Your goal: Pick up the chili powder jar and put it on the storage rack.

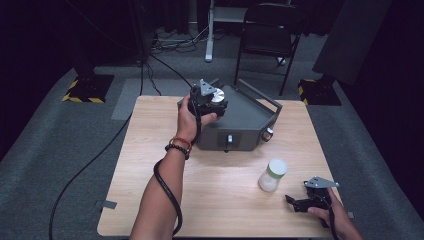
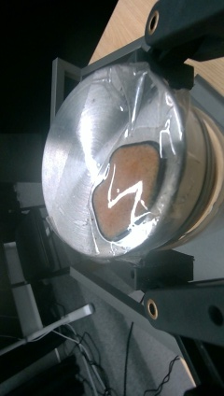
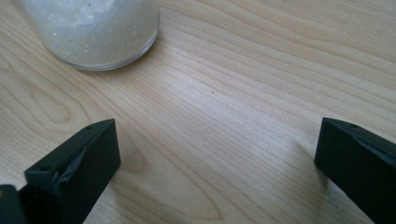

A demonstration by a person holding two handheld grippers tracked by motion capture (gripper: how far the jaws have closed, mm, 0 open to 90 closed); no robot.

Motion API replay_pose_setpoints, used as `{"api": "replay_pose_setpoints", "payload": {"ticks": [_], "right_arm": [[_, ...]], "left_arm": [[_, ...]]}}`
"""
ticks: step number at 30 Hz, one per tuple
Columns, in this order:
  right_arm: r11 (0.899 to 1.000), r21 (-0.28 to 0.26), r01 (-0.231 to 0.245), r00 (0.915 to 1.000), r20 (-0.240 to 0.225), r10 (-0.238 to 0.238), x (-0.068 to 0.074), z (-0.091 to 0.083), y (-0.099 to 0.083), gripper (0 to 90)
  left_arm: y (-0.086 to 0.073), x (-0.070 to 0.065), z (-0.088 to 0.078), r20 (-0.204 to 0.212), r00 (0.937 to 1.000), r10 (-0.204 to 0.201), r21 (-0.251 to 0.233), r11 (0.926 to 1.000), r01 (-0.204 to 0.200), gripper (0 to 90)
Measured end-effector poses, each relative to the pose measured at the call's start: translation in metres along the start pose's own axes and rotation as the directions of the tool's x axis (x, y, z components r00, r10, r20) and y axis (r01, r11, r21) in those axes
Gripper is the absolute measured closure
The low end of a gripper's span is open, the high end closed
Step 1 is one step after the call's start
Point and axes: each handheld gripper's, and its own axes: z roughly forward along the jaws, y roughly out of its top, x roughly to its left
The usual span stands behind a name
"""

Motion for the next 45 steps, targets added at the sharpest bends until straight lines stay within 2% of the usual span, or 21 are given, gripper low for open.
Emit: {"api": "replay_pose_setpoints", "payload": {"ticks": [9,12,13,15,20,23,30,36,39,45], "right_arm": [[1.000,0.000,-0.002,1.0000,0.002,0.002,0.000,0.000,0.000,0.1],[1.000,0.000,-0.001,1.0000,0.002,0.001,0.000,0.000,0.000,0.1],[1.000,0.000,-0.002,1.0000,0.002,0.002,0.001,0.000,0.000,0.1],[1.000,0.000,-0.003,1.0000,0.003,0.003,0.001,0.000,0.000,0.1],[1.000,0.000,-0.003,1.0000,0.003,0.003,0.001,0.000,0.000,0.1],[1.000,0.000,-0.003,1.0000,0.003,0.003,0.001,0.000,0.000,0.1],[1.000,0.000,-0.003,1.0000,0.003,0.003,0.001,0.000,0.000,0.1],[1.000,0.000,-0.002,1.0000,0.003,0.002,0.001,0.000,0.000,0.1],[1.000,0.000,-0.003,1.0000,0.003,0.003,0.001,0.000,0.000,0.1],[1.000,0.000,-0.003,1.0000,0.003,0.003,0.001,0.000,0.000,0.1]], "left_arm": [[-0.002,-0.006,0.018,-0.034,0.9993,0.012,0.030,0.9995,-0.011,32.2],[-0.003,-0.004,0.022,-0.026,0.9996,0.005,0.037,0.9993,-0.004,32.2],[-0.004,-0.005,0.025,-0.034,0.9993,0.013,0.046,0.9989,-0.011,32.2],[-0.006,-0.003,0.028,-0.029,0.9996,-0.001,0.049,0.9988,0.002,32.2],[-0.009,-0.002,0.032,-0.035,0.9994,0.003,0.067,0.9978,-0.001,32.2],[-0.012,-0.001,0.034,-0.027,0.9996,-0.007,0.066,0.9978,0.009,32.2],[-0.012,-0.003,0.036,-0.024,0.9997,0.002,0.064,0.9980,0.000,32.1],[-0.018,0.002,0.037,-0.023,0.9992,-0.032,0.046,0.9984,0.033,32.0],[-0.021,0.003,0.038,-0.020,0.9991,-0.036,0.040,0.9985,0.037,31.9],[-0.023,0.003,0.038,-0.025,0.9992,-0.031,0.036,0.9989,0.032,31.2]]}}
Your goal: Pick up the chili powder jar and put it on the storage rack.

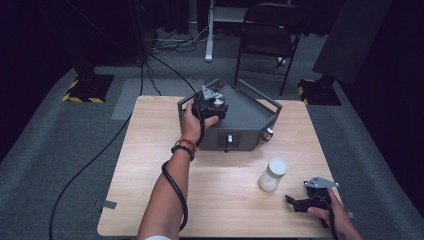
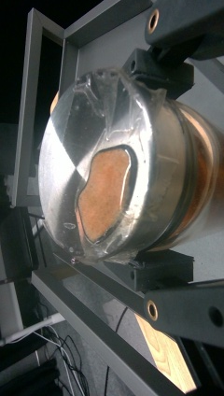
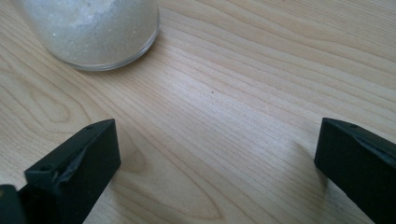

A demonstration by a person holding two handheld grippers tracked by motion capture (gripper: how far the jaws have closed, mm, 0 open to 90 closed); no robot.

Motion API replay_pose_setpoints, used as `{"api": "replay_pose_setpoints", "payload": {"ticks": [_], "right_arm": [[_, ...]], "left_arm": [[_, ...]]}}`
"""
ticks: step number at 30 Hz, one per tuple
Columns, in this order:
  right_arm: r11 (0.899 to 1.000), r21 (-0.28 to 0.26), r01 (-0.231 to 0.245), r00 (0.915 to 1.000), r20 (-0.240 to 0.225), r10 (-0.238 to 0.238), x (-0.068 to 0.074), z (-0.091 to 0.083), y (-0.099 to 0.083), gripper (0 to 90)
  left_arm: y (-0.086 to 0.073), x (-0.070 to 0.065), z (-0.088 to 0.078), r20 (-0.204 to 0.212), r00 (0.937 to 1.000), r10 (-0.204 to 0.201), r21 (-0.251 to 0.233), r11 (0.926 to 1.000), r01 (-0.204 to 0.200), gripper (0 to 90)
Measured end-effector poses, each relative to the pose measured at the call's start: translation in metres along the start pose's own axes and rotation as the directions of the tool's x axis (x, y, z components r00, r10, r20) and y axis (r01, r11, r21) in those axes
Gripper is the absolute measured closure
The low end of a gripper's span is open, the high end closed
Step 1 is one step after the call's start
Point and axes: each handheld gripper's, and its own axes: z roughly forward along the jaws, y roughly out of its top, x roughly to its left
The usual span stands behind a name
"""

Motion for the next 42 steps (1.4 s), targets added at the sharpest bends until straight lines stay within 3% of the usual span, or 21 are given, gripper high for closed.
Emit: {"api": "replay_pose_setpoints", "payload": {"ticks": [8,15,24,28,33,42], "right_arm": [[1.000,0.000,0.000,1.0000,0.000,0.000,0.000,0.000,0.000,0.1],[1.000,0.000,0.000,1.0000,0.000,0.000,0.000,0.000,0.000,0.1],[1.000,0.000,0.000,1.0000,0.000,0.000,0.000,0.000,0.000,0.1],[1.000,0.000,0.000,1.0000,0.000,0.000,0.000,0.000,0.000,0.1],[1.000,0.000,0.000,1.0000,0.000,0.000,0.000,0.000,0.000,0.0],[1.000,0.000,0.000,1.0000,0.000,0.000,0.000,0.000,0.000,0.0]], "left_arm": [[-0.007,-0.005,0.003,-0.038,0.9992,-0.009,-0.020,0.9998,0.009,15.4],[-0.012,-0.014,0.001,-0.059,0.9981,0.021,-0.059,0.9980,-0.024,2.8],[-0.007,-0.017,-0.006,-0.063,0.9950,0.077,-0.068,0.9944,-0.081,0.2],[-0.005,-0.022,-0.012,-0.081,0.9901,0.114,-0.071,0.9903,-0.120,0.2],[-0.006,-0.028,-0.020,-0.073,0.9838,0.164,-0.083,0.9820,-0.170,0.2],[-0.013,-0.033,-0.034,-0.054,0.9795,0.194,-0.116,0.9731,-0.199,0.1]]}}
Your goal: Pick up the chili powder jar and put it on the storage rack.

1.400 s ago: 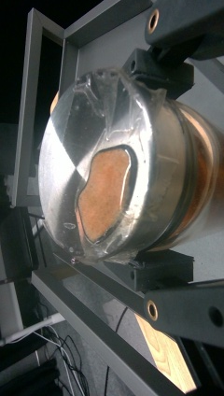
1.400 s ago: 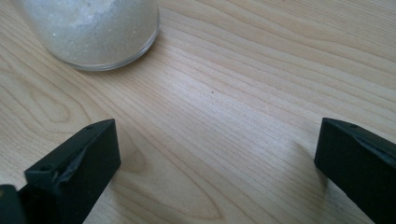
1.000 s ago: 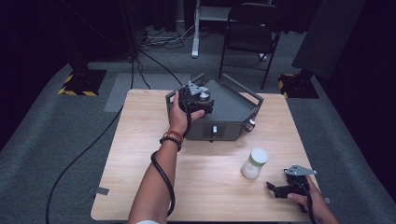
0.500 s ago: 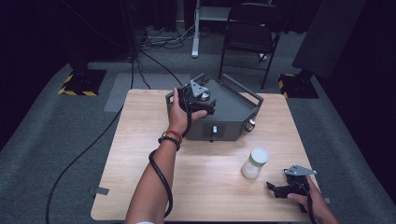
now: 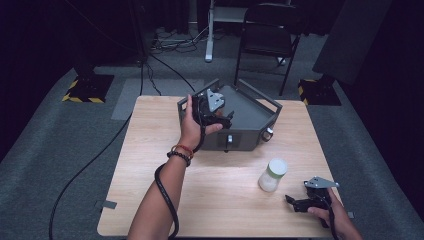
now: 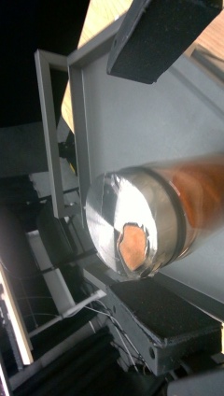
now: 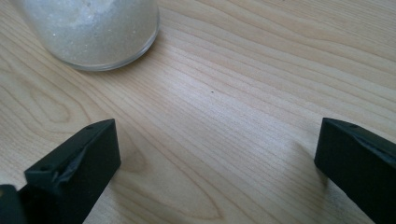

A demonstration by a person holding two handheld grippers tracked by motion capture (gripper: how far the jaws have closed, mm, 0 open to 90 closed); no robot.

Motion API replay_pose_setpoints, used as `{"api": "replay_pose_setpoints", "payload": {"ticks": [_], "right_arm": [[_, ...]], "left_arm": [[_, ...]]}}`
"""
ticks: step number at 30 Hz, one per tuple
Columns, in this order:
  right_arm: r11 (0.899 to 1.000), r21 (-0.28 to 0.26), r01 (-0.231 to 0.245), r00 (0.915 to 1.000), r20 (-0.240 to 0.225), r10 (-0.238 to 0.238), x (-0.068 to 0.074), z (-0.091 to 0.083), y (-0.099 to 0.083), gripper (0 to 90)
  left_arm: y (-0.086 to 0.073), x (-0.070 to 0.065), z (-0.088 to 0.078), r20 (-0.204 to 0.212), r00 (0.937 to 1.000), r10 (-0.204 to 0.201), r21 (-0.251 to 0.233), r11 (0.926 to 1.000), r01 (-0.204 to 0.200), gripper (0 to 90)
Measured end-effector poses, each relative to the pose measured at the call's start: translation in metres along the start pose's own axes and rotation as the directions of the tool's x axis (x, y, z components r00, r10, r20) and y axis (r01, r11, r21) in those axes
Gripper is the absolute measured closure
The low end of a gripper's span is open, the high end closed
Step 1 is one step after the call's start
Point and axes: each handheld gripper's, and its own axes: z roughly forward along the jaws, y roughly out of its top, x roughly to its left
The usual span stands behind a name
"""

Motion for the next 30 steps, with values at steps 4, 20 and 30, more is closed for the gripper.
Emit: {"api": "replay_pose_setpoints", "payload": {"ticks": [4,20,30], "right_arm": [[1.000,0.000,0.000,1.0000,0.000,0.000,0.000,0.000,0.000,0.0],[1.000,0.000,0.000,1.0000,0.000,0.000,0.000,0.000,0.000,0.0],[1.000,0.000,0.000,1.0000,0.000,0.000,0.000,0.000,0.000,0.0]], "left_arm": [[-0.003,0.000,-0.006,0.006,1.0000,0.002,-0.008,1.0000,-0.002,0.1],[-0.027,-0.001,-0.029,0.069,0.9969,0.039,-0.029,0.9989,-0.037,0.2],[-0.043,-0.007,-0.036,0.097,0.9923,0.077,-0.016,0.9970,-0.075,0.2]]}}
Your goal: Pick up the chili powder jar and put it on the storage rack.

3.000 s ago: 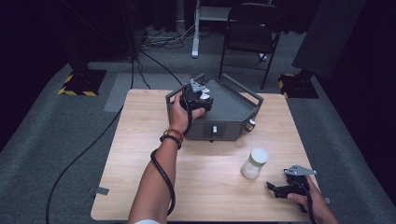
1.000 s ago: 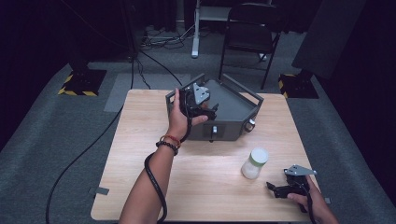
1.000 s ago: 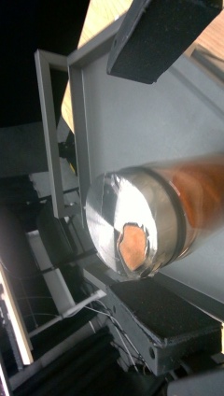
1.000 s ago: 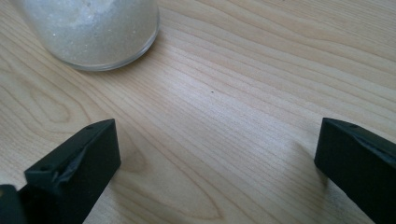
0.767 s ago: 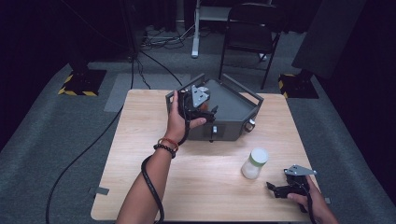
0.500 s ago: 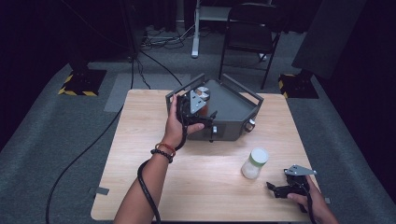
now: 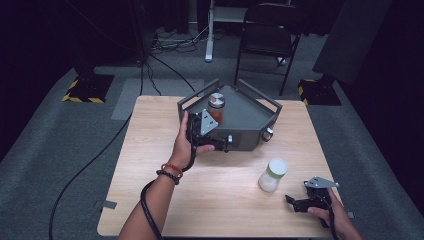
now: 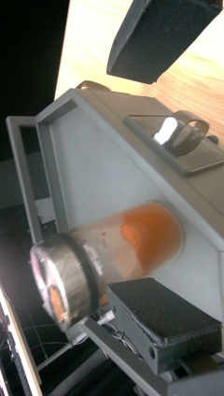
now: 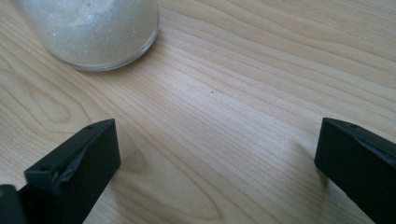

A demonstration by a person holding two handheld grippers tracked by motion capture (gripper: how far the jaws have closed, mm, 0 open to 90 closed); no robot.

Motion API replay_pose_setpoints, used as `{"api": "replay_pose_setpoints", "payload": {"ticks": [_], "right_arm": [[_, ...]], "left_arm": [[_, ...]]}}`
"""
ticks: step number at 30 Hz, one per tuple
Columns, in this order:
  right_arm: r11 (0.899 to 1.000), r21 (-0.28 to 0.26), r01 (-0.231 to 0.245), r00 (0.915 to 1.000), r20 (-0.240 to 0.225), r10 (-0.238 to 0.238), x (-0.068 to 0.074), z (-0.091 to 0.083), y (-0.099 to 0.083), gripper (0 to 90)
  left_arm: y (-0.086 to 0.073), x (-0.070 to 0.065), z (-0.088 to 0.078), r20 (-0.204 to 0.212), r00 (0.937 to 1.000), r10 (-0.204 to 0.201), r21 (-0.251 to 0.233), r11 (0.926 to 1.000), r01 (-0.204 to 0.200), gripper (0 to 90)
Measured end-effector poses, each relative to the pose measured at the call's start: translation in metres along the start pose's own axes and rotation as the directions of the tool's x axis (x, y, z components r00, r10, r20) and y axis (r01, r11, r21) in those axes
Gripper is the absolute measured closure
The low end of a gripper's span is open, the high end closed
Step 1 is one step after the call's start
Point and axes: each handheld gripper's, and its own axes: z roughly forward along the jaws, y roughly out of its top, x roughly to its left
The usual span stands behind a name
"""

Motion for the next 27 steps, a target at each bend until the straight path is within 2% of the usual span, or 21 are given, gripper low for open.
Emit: {"api": "replay_pose_setpoints", "payload": {"ticks": [8,27], "right_arm": [[1.000,0.000,0.000,1.0000,0.000,0.000,0.000,0.000,0.000,0.0],[1.000,0.000,0.000,1.0000,0.000,0.000,0.000,0.000,0.000,0.0]], "left_arm": [[-0.011,-0.004,-0.003,0.023,0.9994,0.025,0.033,0.9991,-0.026,0.2],[-0.032,-0.012,-0.014,0.078,0.9965,0.030,0.072,0.9968,-0.035,0.3]]}}
